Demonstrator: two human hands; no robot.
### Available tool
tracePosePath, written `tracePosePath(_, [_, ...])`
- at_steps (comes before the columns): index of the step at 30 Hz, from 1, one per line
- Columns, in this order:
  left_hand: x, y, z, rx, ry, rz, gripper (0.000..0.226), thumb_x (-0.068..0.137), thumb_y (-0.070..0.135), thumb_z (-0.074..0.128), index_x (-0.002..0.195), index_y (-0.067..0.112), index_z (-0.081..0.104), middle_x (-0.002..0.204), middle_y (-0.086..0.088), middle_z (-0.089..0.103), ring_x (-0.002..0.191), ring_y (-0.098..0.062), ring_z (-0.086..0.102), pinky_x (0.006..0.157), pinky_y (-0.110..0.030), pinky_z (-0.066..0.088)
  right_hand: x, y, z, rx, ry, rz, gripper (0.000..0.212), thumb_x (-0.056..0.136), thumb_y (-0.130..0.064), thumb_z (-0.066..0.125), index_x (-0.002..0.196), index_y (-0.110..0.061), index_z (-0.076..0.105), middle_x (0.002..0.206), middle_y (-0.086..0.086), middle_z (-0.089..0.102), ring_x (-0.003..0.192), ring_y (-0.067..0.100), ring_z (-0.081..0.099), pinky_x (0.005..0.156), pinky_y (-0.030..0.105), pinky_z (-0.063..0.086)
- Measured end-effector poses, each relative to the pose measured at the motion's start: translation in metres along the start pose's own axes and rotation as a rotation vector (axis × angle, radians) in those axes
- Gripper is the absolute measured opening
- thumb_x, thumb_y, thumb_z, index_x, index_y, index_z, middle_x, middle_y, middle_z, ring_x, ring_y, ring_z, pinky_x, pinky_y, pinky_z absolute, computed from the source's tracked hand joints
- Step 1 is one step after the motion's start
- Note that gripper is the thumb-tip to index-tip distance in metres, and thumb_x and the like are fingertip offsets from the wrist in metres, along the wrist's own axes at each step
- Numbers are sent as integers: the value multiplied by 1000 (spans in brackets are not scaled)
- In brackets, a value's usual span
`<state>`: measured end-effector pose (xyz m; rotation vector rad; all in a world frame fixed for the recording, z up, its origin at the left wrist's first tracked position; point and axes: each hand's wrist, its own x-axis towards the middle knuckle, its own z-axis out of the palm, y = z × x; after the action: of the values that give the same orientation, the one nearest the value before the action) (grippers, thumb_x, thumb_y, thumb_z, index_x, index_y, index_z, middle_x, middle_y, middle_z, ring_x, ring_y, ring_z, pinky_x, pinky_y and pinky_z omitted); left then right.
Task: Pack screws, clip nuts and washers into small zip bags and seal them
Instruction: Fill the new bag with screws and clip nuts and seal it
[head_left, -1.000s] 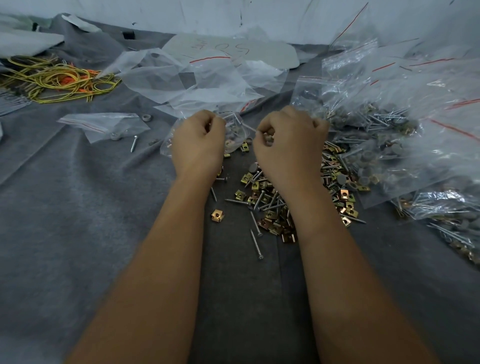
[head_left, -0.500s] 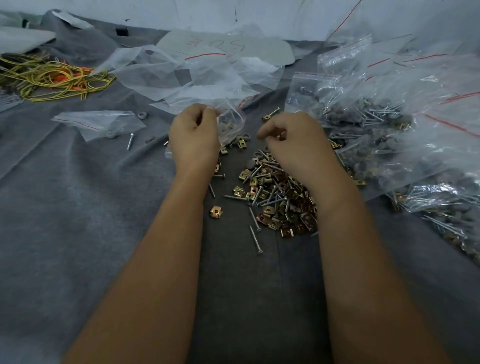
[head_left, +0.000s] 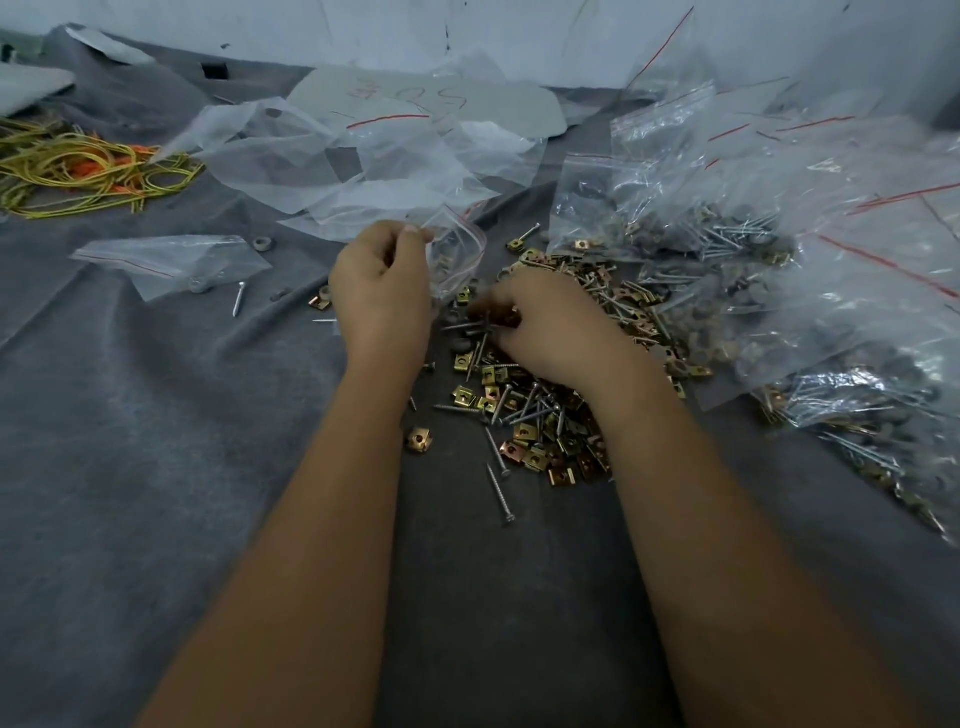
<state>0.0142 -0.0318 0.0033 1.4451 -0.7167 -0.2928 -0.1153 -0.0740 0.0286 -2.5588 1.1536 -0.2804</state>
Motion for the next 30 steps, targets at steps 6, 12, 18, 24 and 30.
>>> tracePosePath(6, [-1,2,1,15,16,-30,26,94,17,49,81,24,70,46,17,51,41,3,44,40,-12,34,3,31,11,91,230,104,50,89,0,57,128,-31,62,134,3,60,123,26,53,101,37,42])
tracePosePath(12, [-4,0,4,119,-32,16,29,94,21,49,92,0,67,63,-5,49,54,-11,36,50,-29,32,-10,47,-1,-33,378,120,40,86,0,60,112,-28,71,123,7,63,117,29,54,98,42,46])
tracePosePath(18, [-5,-2,6,166,-48,8,28,94,24,50,91,3,68,63,-5,51,51,-10,35,49,-28,31,-17,39,-11,120,94,76,29,84,-4,60,99,-25,74,99,-7,66,80,4,55,70,20,45])
tracePosePath(24, [-6,-3,9,172,-76,17,25,95,23,50,90,8,70,61,-1,50,50,-7,37,48,-23,34,-12,33,-6,25,6,90,41,90,-4,57,127,-22,64,127,3,62,113,22,58,90,24,40])
tracePosePath(30, [-10,-4,10,171,-115,33,24,95,22,49,89,10,69,58,2,48,45,-3,35,43,-18,30,-6,21,9,-21,148,114,26,91,-6,58,110,-17,72,107,9,69,99,28,62,86,36,52])
